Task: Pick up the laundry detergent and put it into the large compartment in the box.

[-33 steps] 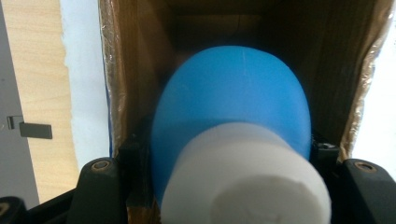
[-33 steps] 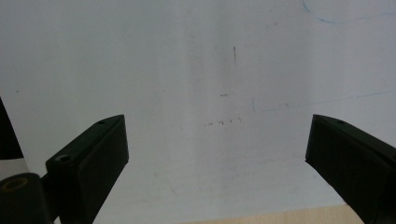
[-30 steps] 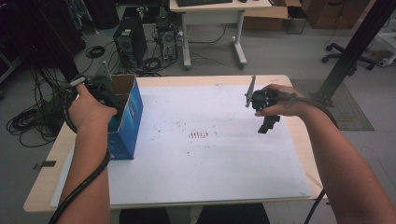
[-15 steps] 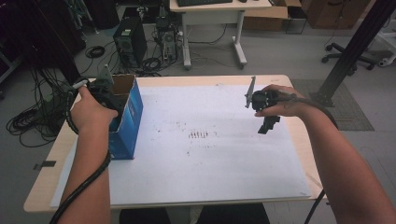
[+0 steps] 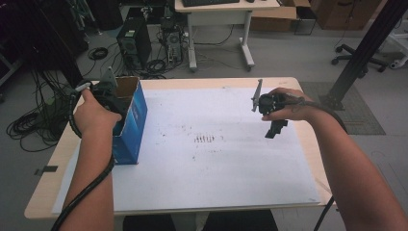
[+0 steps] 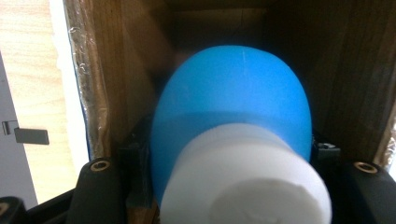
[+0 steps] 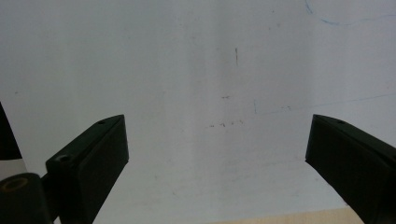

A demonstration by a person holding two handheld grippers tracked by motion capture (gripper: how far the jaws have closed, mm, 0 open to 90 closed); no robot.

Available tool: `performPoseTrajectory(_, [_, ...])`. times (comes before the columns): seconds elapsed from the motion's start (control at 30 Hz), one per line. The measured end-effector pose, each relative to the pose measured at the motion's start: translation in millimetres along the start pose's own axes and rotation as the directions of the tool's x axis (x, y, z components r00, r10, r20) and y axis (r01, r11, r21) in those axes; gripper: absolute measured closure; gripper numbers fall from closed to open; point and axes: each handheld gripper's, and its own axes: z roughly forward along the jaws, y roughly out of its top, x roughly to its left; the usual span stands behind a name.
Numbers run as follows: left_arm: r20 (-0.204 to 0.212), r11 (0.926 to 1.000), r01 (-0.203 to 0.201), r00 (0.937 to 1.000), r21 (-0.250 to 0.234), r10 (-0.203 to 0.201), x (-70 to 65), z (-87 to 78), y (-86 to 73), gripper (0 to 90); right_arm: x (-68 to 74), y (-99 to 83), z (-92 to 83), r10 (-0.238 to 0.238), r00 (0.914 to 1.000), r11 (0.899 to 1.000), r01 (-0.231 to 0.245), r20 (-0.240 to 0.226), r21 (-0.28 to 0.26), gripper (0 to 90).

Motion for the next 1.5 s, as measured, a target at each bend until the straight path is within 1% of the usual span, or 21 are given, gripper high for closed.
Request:
performPoseTrajectory(0.1, [0.0, 1.0, 0.002, 1.0, -0.003, -0.002, 0.3, 0.2, -0.2, 36.8, 0.0, -0.8, 0.7, 0.001, 1.0, 1.0, -0.001, -0.001, 0.0, 5.8])
performPoseTrajectory(0.17, [-0.007, 1.0, 0.006, 1.0, -0.006, -0.006, 0.6, -0.2, -0.5, 36.4, -0.1, -1.4, 1.2, 0.004, 1.0, 1.0, -0.004, 0.0, 0.001, 5.7])
performPoseTrajectory(0.23, [-0.01, 0.9999, 0.005, 0.9999, -0.01, -0.005, 0.9, -1.2, -0.8, 34.4, -0.4, -1.9, 1.7, 0.005, 1.0, 1.0, -0.005, -0.003, 0.0, 5.7])
performPoseTrajectory(0.3, [-0.002, 0.9999, 0.007, 1.0, -0.008, -0.007, 0.9, -1.6, -1.1, 33.0, -0.6, -2.1, 2.0, 0.006, 1.0, 1.0, -0.006, -0.003, 0.0, 5.7])
performPoseTrajectory(0.43, [-0.002, 0.9998, 0.014, 0.9999, -0.017, -0.014, 0.3, -3.3, -1.5, 31.0, -0.7, -1.8, 2.8, 0.006, 1.0, 1.0, -0.006, -0.004, 0.0, 5.7])
performPoseTrajectory(0.57, [-0.007, 0.9998, 0.012, 0.9999, -0.019, -0.012, -1.1, -6.9, -1.8, 29.2, -0.9, -2.3, 3.5, 0.003, 1.0, 1.0, -0.003, -0.004, -0.001, 5.7])
performPoseTrajectory(0.77, [-0.019, 0.9994, 0.022, 0.9996, -0.028, -0.023, -1.6, -13.8, -2.7, 26.5, -0.6, -4.3, 2.9, 0.008, 1.0, 1.0, -0.008, -0.003, -0.003, 5.7])
performPoseTrajectory(0.9, [-0.008, 0.999, 0.033, 0.9994, -0.032, -0.033, 0.4, -17.1, -4.5, 25.4, -0.6, -5.4, 3.5, 0.009, 1.0, 1.0, -0.009, -0.003, -0.005, 5.7])
performPoseTrajectory(1.0, [-0.012, 0.9988, 0.033, 0.9994, -0.036, -0.033, 0.4, -20.0, -5.8, 24.2, -0.8, -6.0, 4.2, 0.013, 0.9999, 1.0, -0.013, -0.004, -0.004, 5.7])
performPoseTrajectory(1.2, [-0.024, 0.9989, 0.025, 0.9994, -0.04, -0.025, -1.0, -24.2, -6.8, 18.9, -0.1, -5.4, 4.3, 0.012, 0.9999, 1.0, -0.012, -0.003, -0.006, 5.7])
performPoseTrajectory(1.3, [-0.016, 0.9991, 0.028, 0.9995, -0.033, -0.029, -0.5, -24.6, -7.1, 18.1, 0.2, -5.8, 4.3, 0.012, 0.9999, 1.0, -0.012, -0.003, -0.008, 5.7])
performPoseTrajectory(1.47, [-0.011, 0.9989, 0.03, 0.9995, -0.036, -0.031, 0.9, -29.1, -8.8, 16.7, 0.4, -7.5, 4.1, 0.014, 0.9999, 1.0, -0.015, -0.004, -0.009, 5.8])
performPoseTrajectory(1.5, [-0.005, 0.9987, 0.033, 0.9995, -0.04, -0.033, 1.0, -30.7, -9.3, 16.0, 0.4, -7.8, 4.0, 0.016, 0.9999, 1.0, -0.016, -0.004, -0.009, 5.7])
